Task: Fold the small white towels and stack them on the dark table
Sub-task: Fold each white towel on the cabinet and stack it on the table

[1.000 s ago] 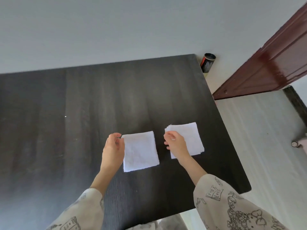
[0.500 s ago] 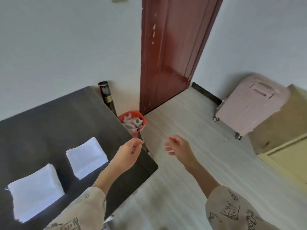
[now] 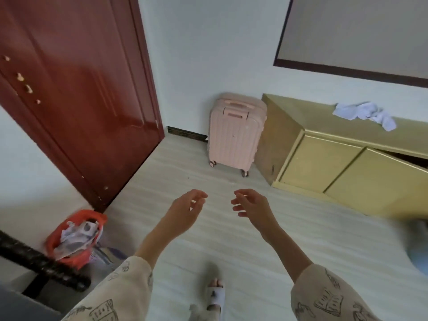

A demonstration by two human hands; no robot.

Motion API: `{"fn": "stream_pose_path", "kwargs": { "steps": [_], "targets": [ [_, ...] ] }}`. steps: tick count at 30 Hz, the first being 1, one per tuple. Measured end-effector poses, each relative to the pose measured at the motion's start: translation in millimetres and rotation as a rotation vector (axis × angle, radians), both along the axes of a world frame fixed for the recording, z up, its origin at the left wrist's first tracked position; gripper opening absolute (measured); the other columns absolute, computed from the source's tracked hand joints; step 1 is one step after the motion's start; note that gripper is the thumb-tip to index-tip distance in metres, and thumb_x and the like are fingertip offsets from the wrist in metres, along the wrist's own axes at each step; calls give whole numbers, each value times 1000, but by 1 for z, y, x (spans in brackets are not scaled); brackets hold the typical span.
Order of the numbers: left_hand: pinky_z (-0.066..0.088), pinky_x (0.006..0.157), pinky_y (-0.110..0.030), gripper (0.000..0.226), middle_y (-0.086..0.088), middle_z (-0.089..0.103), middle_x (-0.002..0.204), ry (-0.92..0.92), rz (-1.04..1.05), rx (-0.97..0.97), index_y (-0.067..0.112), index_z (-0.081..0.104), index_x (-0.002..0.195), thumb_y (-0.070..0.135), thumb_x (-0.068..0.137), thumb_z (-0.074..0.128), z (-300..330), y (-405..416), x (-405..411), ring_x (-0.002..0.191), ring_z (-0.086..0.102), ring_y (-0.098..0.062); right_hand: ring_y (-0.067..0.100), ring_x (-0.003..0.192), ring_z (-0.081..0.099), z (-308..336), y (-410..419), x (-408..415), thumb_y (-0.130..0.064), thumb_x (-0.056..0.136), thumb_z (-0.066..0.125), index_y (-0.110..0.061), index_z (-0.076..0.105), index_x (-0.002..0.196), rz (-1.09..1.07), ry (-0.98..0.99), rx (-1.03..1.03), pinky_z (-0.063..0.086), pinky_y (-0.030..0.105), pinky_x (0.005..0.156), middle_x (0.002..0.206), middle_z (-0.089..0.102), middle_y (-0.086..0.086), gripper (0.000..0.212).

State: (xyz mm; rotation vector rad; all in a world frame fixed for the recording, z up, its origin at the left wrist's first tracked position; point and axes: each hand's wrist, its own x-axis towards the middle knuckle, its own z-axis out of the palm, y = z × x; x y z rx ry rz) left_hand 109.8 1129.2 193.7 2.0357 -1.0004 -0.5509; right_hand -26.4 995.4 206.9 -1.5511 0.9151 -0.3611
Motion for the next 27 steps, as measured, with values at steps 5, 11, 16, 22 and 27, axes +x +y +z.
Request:
{"fn": "stream_pose_path", "kwargs": {
  "steps": [5, 11, 16, 22, 27],
  "targets": [
    [41, 68, -3, 17, 9, 60, 93, -25, -172, 2, 15, 59, 105, 15, 95, 47, -9, -148, 5, 78, 57, -2, 18, 77, 64, -10, -130, -10, -17, 95, 50, -11, 60, 106, -149, 8, -15, 51, 28, 70, 87, 68, 4, 16],
    [43, 74, -16, 19, 5, 62, 96, -16, -253, -17, 14, 60, 107, 16, 95, 46, 7, -325, 19, 84, 60, -13, 17, 76, 63, 6, -286, -8, -18, 95, 50, -12, 60, 105, -259, 0, -34, 50, 29, 71, 84, 67, 1, 15],
    [43, 75, -14, 23, 5, 61, 99, -32, -393, 16, 13, 59, 111, 19, 96, 44, 14, -455, 9, 90, 61, -13, 17, 78, 64, 4, -396, -31, -17, 96, 49, -12, 60, 107, -378, 5, -25, 52, 30, 72, 87, 68, 3, 16],
    [40, 67, -8, 24, 0, 62, 105, -19, -422, 81, 10, 57, 114, 18, 98, 41, -8, -595, -6, 85, 56, -11, 16, 79, 64, -16, -533, -59, -17, 96, 49, -14, 60, 106, -425, 6, 30, 52, 30, 74, 89, 68, 3, 16],
    [47, 73, -20, 21, 1, 61, 99, 51, -369, 115, 13, 58, 111, 16, 97, 43, -22, -714, -41, 92, 61, -18, 14, 76, 63, -27, -654, -92, -17, 96, 48, -12, 60, 106, -415, 25, 69, 50, 26, 68, 88, 68, 2, 16]
  ]
}}
